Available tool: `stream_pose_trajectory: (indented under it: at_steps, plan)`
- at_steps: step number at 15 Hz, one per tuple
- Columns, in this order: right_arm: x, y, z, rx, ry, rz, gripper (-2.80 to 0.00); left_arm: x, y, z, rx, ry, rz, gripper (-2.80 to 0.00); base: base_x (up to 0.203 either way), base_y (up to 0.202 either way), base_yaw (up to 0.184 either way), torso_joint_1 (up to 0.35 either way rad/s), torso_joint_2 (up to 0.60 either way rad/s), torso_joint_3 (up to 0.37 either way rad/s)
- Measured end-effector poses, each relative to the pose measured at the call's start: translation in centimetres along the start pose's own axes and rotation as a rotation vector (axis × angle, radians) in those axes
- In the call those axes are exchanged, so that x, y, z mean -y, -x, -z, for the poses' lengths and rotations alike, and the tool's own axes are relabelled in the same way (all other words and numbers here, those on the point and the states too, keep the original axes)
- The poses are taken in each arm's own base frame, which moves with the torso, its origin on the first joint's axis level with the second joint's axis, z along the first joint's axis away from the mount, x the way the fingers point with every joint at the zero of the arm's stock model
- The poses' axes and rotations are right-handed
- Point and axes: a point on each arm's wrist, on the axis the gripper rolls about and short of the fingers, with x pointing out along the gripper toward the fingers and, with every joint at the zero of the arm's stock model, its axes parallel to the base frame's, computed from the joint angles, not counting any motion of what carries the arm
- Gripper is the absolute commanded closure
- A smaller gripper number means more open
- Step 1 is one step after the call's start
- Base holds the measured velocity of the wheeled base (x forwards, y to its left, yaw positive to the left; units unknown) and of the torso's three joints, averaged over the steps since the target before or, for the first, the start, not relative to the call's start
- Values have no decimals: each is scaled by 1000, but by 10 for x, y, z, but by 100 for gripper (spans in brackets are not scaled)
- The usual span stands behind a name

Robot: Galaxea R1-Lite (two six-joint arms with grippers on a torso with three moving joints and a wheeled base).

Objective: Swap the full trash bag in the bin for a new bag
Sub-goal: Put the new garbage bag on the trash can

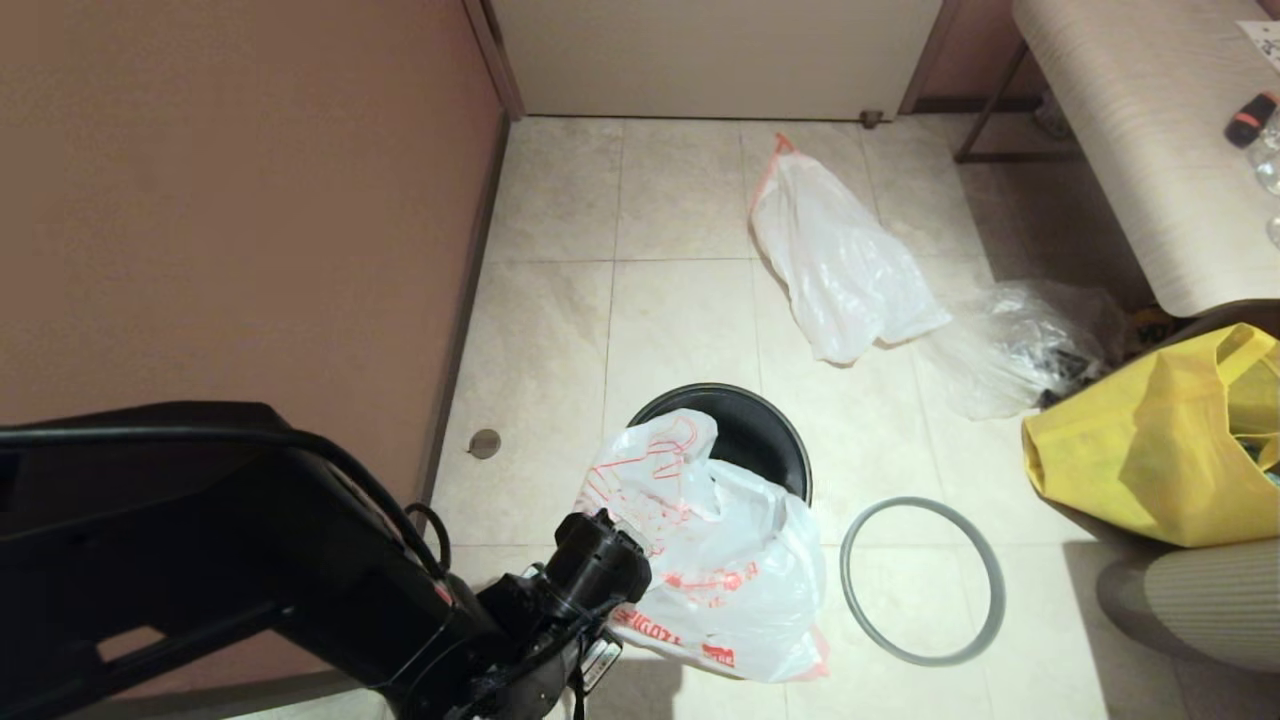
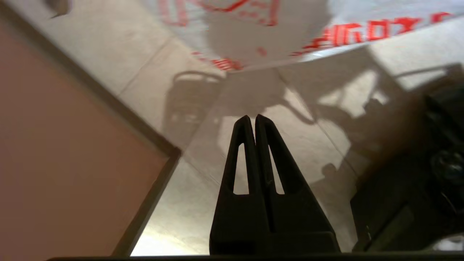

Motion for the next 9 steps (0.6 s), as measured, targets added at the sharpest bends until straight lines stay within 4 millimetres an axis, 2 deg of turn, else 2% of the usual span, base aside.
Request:
stream_pose_trajectory:
  at_steps: [2,4,7,9]
  plan:
    - [0,0,0,0,0,-1,0,-6,-19,-13,32,32,53,0,0,0,0,0,0,0]
    - [0,0,0,0,0,0,0,-8,-27,-16,62,80,62,0,0,0,0,0,0,0]
    - [0,0,0,0,0,-1,0,3,-5,-6,81,84,99,0,0,0,0,0,0,0]
    - [0,0,0,0,1,-1,0,9,5,-2,88,180,143,0,0,0,0,0,0,0]
